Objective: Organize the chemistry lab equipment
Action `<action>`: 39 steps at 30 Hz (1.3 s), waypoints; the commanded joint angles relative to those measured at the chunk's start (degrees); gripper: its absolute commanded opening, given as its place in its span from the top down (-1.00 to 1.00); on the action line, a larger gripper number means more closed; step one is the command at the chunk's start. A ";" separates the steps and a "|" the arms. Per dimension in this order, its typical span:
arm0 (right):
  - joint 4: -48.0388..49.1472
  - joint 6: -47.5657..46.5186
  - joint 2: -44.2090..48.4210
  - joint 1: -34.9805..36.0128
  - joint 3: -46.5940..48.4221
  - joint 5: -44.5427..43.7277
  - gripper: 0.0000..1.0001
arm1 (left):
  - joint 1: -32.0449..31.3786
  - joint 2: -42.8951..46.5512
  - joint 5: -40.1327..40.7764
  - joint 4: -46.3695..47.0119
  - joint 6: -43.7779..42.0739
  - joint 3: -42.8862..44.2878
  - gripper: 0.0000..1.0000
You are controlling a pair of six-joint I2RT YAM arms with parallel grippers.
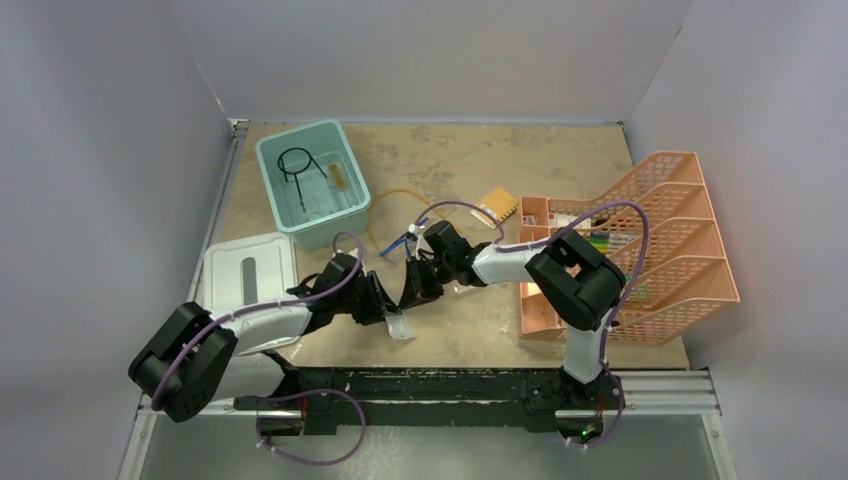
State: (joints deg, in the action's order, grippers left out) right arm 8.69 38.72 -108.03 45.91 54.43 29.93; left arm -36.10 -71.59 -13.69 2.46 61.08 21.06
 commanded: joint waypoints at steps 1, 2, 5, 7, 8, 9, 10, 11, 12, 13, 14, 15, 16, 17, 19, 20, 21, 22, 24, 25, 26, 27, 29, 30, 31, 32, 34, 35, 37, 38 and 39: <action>-0.16 -0.28 -2.74 0.50 -1.93 -3.31 0.68 | -0.29 0.84 1.67 0.05 0.77 -1.32 0.50; -0.31 -0.31 -2.59 0.50 -2.05 -3.45 0.68 | -0.23 1.62 2.35 -0.71 0.67 -0.86 0.57; -2.08 -0.59 -1.45 0.50 -2.01 -4.01 0.68 | -0.21 3.58 4.36 -6.00 -0.87 0.97 0.81; -3.73 -0.89 -0.57 0.49 -1.25 -5.05 0.65 | -0.27 4.47 5.60 -8.54 -2.13 2.30 0.96; -4.67 -1.16 -0.07 0.42 -0.69 -6.10 0.64 | -0.23 4.79 6.02 -9.43 -2.59 2.84 1.00; -5.41 -1.49 0.42 0.37 -0.12 -6.98 0.63 | -0.26 4.94 6.43 -10.47 -3.12 3.57 1.00; -6.10 -1.84 1.09 0.28 0.46 -7.93 0.62 | -0.24 5.04 6.74 -11.44 -3.64 4.39 1.00; -6.71 -2.15 1.91 0.17 0.94 -8.86 0.61 | -0.23 5.08 7.03 -12.56 -4.27 5.29 1.00; -7.35 -2.30 2.78 -0.04 1.50 -9.71 0.59 | -0.27 5.11 7.28 -13.56 -5.09 6.40 1.00; -7.98 -2.39 4.23 -0.36 2.00 -10.52 0.58 | -0.25 5.19 7.59 -14.67 -5.93 7.71 1.00; -8.49 -2.46 5.60 -0.84 2.52 -11.30 0.57 | -0.29 5.29 8.06 -15.98 -6.79 9.16 1.00; -9.20 -2.47 6.95 -1.43 3.12 -12.10 0.55 | -0.28 5.32 8.54 -17.29 -7.78 11.62 1.00; -10.21 -2.51 8.57 -2.11 3.65 -12.74 0.54 | -0.26 5.16 9.06 -19.00 -9.13 12.93 1.00; -10.93 -2.77 10.19 -2.75 4.25 -13.36 0.52 | -0.18 4.85 9.49 -20.76 -10.67 16.22 1.00; -12.27 -3.53 13.41 -3.86 5.66 -15.32 0.47 | -0.12 3.76 10.16 -24.59 -14.49 21.96 1.00; -13.00 -4.32 14.75 -4.19 6.49 -16.21 0.44 | 0.01 3.07 10.38 -26.42 -16.27 25.40 1.00; -13.72 -5.06 16.15 -4.53 7.33 -17.49 0.42 | 0.36 2.28 10.62 -28.70 -18.07 29.01 1.00; -14.60 -5.63 17.47 -4.97 8.27 -18.44 0.41 | 1.19 1.46 10.48 -31.25 -19.65 33.05 1.00; -15.86 -5.80 20.14 -5.94 9.41 -20.44 0.40 | 3.57 -0.78 11.42 -36.77 -22.64 42.03 1.00; -15.85 -5.59 21.35 -6.69 9.45 -20.90 0.40 | 4.96 -2.10 11.79 -39.45 -24.07 46.60 1.00; -15.58 -5.24 22.60 -7.39 9.28 -21.33 0.39 | 6.72 -3.36 11.73 -41.47 -25.66 50.37 1.00; -15.28 -5.01 23.62 -7.95 8.85 -21.96 0.39 | 8.59 -4.51 11.61 -42.85 -27.03 53.60 1.00; -14.95 -5.03 25.25 -8.51 8.36 -23.67 0.38 | 12.20 -6.51 11.06 -44.54 -29.37 58.75 1.00; -14.98 -5.15 25.78 -8.76 8.26 -24.11 0.38 | 13.59 -7.97 11.30 -45.08 -30.61 61.20 1.00; -15.08 -5.28 26.10 -8.88 8.28 -24.50 0.38 | 14.68 -9.23 11.72 -45.69 -31.87 63.56 1.00; -15.24 -5.46 26.33 -9.00 8.31 -24.79 0.38 | 15.71 -10.38 12.46 -46.41 -32.95 65.92 1.00; -15.59 -5.69 26.43 -9.11 8.55 -25.33 0.38 | 18.16 -12.85 12.75 -46.42 -33.91 69.76 1.00; -15.77 -5.83 26.46 -9.14 8.77 -25.61 0.38 | 19.57 -14.12 12.54 -46.28 -34.06 71.58 1.00; -16.03 -6.16 26.40 -9.28 9.17 -26.16 0.38 | 22.01 -16.71 12.71 -45.88 -34.29 74.55 1.00; -16.15 -6.43 26.25 -9.36 9.45 -26.42 0.38 | 23.04 -18.33 12.56 -45.50 -34.40 75.75 1.00; -16.39 -6.58 25.98 -9.47 9.79 -26.68 0.37 | 24.21 -20.08 11.80 -45.03 -34.45 76.85 1.00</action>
State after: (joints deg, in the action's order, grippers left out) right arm -7.09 33.85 -82.37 36.77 62.26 5.69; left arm -15.59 -87.20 -1.83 -42.00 29.87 92.51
